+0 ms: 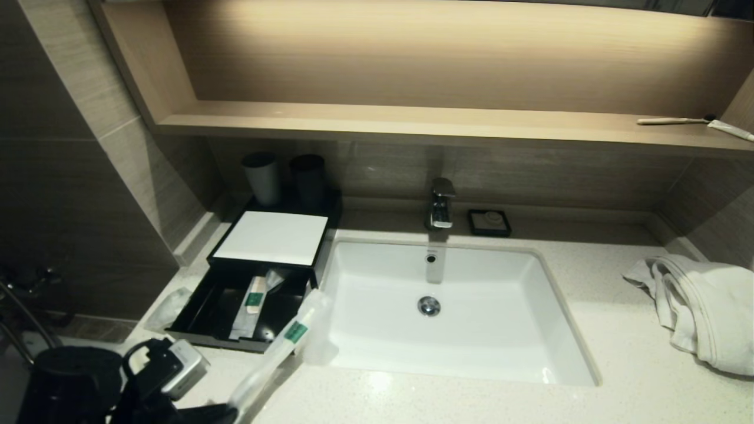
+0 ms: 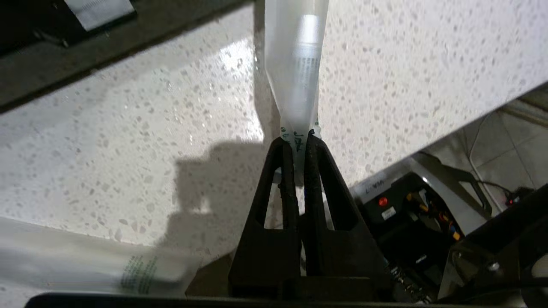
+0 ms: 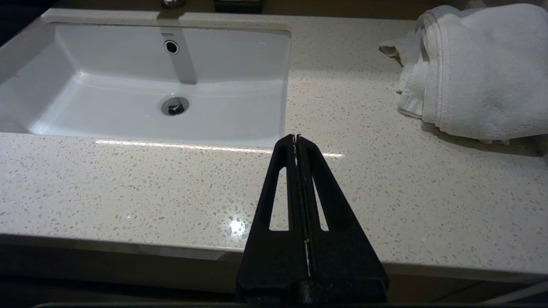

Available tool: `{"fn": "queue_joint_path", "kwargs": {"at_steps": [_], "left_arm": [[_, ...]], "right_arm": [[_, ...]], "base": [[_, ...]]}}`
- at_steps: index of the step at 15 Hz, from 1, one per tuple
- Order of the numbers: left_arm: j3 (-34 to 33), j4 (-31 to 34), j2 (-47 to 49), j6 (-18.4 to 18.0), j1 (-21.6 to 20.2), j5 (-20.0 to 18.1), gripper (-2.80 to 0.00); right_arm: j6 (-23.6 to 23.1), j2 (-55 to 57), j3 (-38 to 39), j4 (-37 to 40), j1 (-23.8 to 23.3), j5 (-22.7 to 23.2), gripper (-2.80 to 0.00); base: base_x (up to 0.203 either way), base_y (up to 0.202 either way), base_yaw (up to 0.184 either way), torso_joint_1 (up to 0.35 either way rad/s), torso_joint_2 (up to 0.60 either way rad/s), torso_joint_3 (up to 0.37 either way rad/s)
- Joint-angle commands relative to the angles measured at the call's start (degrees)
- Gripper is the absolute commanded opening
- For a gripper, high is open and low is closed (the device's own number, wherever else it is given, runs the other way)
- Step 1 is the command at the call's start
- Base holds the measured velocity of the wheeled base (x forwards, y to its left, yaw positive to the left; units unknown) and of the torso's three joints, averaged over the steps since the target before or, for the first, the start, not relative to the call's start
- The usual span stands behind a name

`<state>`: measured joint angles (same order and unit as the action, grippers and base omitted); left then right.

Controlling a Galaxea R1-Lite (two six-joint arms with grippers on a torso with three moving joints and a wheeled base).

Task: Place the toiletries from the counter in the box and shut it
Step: Pick up the bathroom toiletry, then place the bathroom toiletry into the drawer

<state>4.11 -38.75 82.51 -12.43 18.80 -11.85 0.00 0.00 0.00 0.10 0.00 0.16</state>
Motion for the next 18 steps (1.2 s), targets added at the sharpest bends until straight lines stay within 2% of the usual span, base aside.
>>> {"fn": "queue_joint_path", "kwargs": {"at_steps": [1, 5, 8, 12, 15, 18], "left_arm": [[2.4, 0.6, -2.6, 1.4, 0.0, 0.1, -2.80], [9.7, 8.0, -5.6, 5.3, -0.6, 3.1, -2.80], [20.5, 25.9, -8.8, 6.9, -3.1, 6.4, -2.80], [34.4, 51.1, -10.3, 8.8, -9.8, 7.4, -2.80], [40.1, 62.4, -9.4, 8.9, -12.7, 7.5, -2.80], [42.2, 65.3, -6.1, 8.9, -14.5, 7.5, -2.80]], "right_arm": [[0.0, 0.0, 0.0, 0.0, 0.0, 0.0, -2.80], [0.0, 0.0, 0.0, 0.0, 0.0, 0.0, -2.80], [0.0, 0.0, 0.0, 0.0, 0.0, 0.0, -2.80], [0.0, 0.0, 0.0, 0.0, 0.0, 0.0, -2.80], [0.0, 0.0, 0.0, 0.0, 0.0, 0.0, -2.80], [0.0, 0.0, 0.0, 0.0, 0.0, 0.0, -2.80]], "base": [[0.000, 0.000, 0.000, 0.000, 0.00, 0.000], [0.000, 0.000, 0.000, 0.000, 0.00, 0.000], [0.000, 0.000, 0.000, 0.000, 0.00, 0.000], [0.000, 0.000, 0.000, 0.000, 0.00, 0.000], [0.000, 0.000, 0.000, 0.000, 0.00, 0.000], [0.000, 0.000, 0.000, 0.000, 0.00, 0.000]]}}
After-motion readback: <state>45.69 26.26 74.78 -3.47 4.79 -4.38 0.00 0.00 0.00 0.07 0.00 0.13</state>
